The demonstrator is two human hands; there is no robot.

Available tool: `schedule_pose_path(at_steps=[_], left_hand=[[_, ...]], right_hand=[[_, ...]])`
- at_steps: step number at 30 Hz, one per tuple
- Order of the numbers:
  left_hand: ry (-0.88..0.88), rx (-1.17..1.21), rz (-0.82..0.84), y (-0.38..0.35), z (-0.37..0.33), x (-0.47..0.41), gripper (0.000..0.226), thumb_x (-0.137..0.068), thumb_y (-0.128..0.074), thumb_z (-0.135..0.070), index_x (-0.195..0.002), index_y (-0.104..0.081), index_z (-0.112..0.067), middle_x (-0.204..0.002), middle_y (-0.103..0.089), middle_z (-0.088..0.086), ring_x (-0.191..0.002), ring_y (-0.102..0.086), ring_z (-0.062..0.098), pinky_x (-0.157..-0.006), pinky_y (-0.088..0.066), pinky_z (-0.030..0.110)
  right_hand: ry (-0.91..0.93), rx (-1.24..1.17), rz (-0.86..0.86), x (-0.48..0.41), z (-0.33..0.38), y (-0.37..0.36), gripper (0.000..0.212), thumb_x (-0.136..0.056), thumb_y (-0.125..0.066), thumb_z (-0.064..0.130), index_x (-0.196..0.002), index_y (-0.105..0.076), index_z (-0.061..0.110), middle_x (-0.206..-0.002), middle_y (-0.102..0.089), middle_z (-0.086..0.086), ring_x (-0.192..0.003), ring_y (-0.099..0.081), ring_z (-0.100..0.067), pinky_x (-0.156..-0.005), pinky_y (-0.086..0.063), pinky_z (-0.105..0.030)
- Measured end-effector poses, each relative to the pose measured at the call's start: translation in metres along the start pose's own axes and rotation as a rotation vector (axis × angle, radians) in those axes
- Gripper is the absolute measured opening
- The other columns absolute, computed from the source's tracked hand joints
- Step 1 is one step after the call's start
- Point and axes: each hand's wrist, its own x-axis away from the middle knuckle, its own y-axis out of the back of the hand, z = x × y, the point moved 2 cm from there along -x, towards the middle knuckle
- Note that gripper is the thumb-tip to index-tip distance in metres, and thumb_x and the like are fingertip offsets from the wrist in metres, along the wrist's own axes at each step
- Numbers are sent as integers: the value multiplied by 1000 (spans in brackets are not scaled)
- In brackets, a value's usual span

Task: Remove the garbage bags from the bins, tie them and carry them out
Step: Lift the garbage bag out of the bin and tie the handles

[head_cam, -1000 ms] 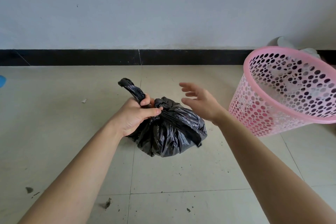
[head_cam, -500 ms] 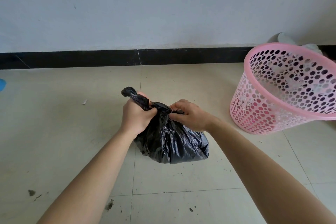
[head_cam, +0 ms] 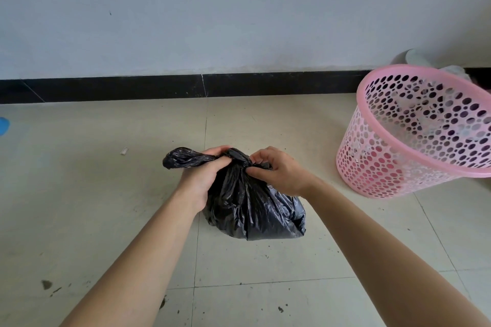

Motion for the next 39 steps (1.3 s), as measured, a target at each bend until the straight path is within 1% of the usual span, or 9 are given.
schedule_pose_path(at_steps=[6,9,14,20,24,27,33,36,39], left_hand=[[27,198,-21,-3,-4,8,31,-79,-83,-20,-108,-76,-12,-108,-77,11,-103,-73,27,-90,-57,41],[-43,162,-80,-5,-1,6,26,-79,-80,-5,-104,-77,-13,-113,-75,10,-108,-71,27,-94,-57,42],[-106,63,-134,0,1,5,29,-82,-68,10,-90,-75,-18,-110,-75,13,-106,-70,31,-91,-57,44],[-101,138,-51,-3,-3,12,14,-87,-68,4,-91,-68,-10,-90,-71,7,-50,-64,6,-41,-44,13],[-79,114,-13,3,2,7,21,-83,-74,3,-97,-73,-13,-99,-76,14,-92,-73,25,-72,-60,29],[-89,108,-31,6,5,6,24,-81,-74,7,-95,-74,-13,-101,-76,15,-94,-74,26,-77,-61,30],[-127,119,-15,3,3,7,23,-78,-75,9,-82,-67,-12,-95,-74,10,-92,-72,24,-86,-59,31],[-165,82,31,1,-2,10,21,-79,-75,7,-79,-65,-11,-93,-74,8,-91,-73,22,-87,-59,29],[-193,102,20,2,-10,15,17,-79,-77,3,-82,-68,-11,-98,-77,10,-96,-74,22,-89,-59,31]], right_hand=[[-19,-100,-52,2,0,-2,14,-80,-82,36,-87,-71,30,-97,-65,9,-89,-62,-1,-81,-49,-17],[-31,-152,-61,5,2,-5,15,-77,-86,31,-82,-71,31,-89,-67,11,-80,-62,0,-74,-48,-13],[-74,-287,2,8,-4,-7,15,-79,-85,24,-83,-73,34,-85,-73,7,-75,-63,-6,-81,-53,-25],[-75,-365,-30,10,-6,-11,20,-77,-86,15,-77,-77,33,-83,-75,-1,-76,-63,-12,-87,-55,-39],[-102,-330,20,11,-6,-10,19,-82,-82,15,-81,-77,34,-92,-78,-5,-79,-66,-12,-89,-55,-35],[-130,-304,60,10,-9,-4,5,-88,-76,27,-91,-78,31,-97,-77,-1,-87,-69,-12,-92,-53,-32],[-54,-383,-7,6,-5,-4,42,-100,-60,31,-141,-53,28,-82,-54,-8,-71,-53,-14,-66,-41,-26],[29,-326,-27,6,0,-4,27,-100,-61,28,-127,-64,27,-73,-50,1,-62,-43,-7,-60,-38,-21],[66,-124,-226,4,5,5,8,-97,-64,32,-101,-67,26,-92,-60,2,-73,-54,-7,-70,-43,-22]])
